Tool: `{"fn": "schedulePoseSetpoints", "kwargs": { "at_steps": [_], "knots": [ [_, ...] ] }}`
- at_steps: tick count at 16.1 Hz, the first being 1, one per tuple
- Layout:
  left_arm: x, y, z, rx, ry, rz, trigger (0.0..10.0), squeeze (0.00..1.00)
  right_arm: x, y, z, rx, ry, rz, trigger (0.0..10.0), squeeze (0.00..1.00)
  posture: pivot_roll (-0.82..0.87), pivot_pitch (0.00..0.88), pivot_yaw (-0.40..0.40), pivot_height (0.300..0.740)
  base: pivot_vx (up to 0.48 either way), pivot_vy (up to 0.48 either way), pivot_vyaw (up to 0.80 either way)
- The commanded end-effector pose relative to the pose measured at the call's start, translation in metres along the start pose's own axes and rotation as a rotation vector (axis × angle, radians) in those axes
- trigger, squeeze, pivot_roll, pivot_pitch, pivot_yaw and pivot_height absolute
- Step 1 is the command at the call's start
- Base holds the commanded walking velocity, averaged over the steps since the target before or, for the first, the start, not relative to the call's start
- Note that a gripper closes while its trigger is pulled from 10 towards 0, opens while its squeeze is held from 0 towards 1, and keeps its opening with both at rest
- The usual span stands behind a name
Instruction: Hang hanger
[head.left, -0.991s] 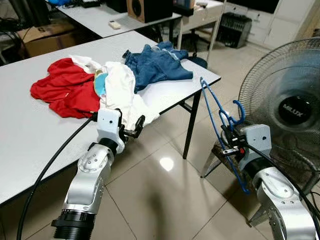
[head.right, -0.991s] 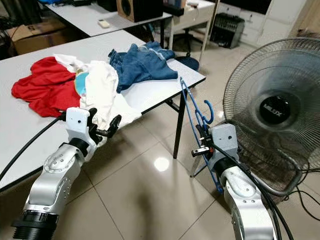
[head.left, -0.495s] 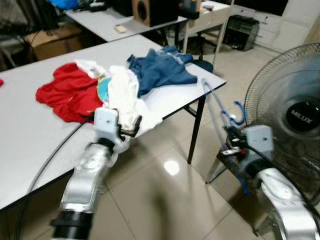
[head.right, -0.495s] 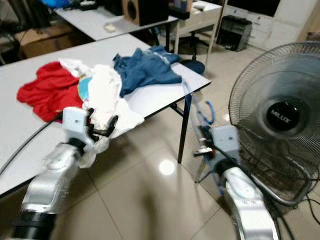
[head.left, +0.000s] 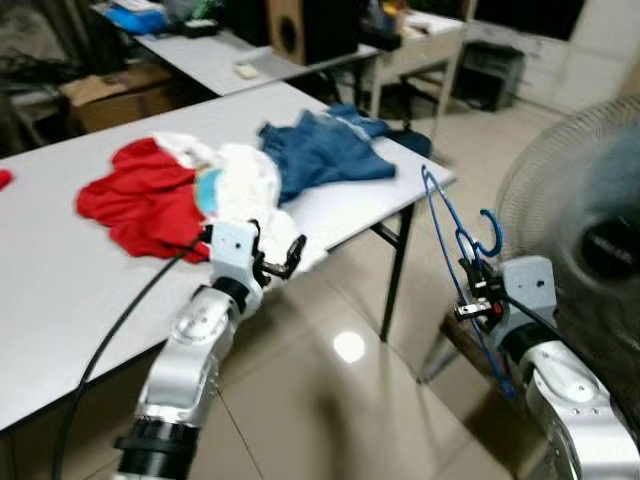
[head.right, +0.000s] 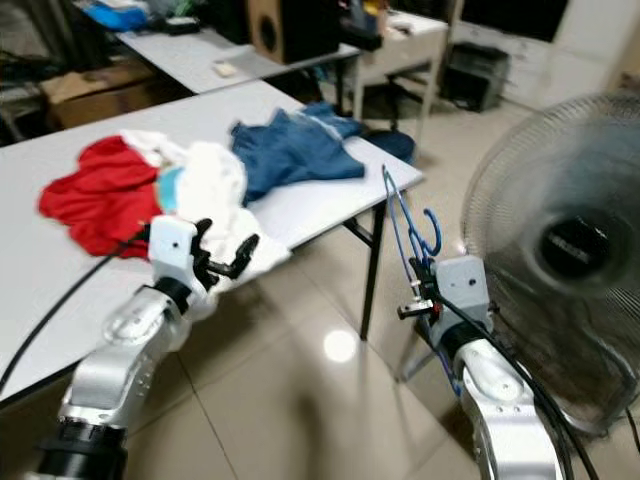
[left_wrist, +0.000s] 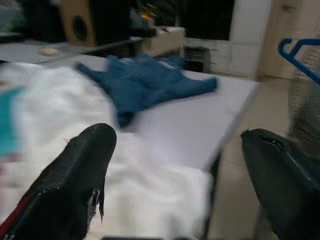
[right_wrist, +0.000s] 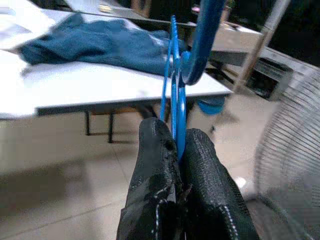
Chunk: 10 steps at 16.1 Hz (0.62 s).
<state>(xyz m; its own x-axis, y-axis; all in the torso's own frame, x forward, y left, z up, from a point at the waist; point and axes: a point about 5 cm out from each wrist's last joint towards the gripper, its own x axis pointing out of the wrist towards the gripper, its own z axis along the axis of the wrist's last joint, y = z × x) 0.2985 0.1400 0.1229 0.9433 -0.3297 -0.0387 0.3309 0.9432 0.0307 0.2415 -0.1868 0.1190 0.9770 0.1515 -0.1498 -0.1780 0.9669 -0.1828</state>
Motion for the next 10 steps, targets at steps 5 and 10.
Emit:
{"fn": "schedulePoseSetpoints", "kwargs": {
  "at_steps": [5,10],
  "knots": [
    [-0.0005,0.0071,0.0008,0.002,-0.001,0.026,10.0,0.0,0.0049,0.0044,0.0045,-0.005,-0.016,0.02,10.0,0.0,-0.17,0.0,0.019,0.74,0.329,0.0,0.4],
    [-0.0029,0.0073,-0.0018,0.047,0.014,-0.039,10.0,0.0,0.0053,0.0018,0.004,-0.001,-0.009,0.012,10.0,0.0,-0.17,0.0,0.018,0.74,0.197,0.0,0.0]
  ]
}}
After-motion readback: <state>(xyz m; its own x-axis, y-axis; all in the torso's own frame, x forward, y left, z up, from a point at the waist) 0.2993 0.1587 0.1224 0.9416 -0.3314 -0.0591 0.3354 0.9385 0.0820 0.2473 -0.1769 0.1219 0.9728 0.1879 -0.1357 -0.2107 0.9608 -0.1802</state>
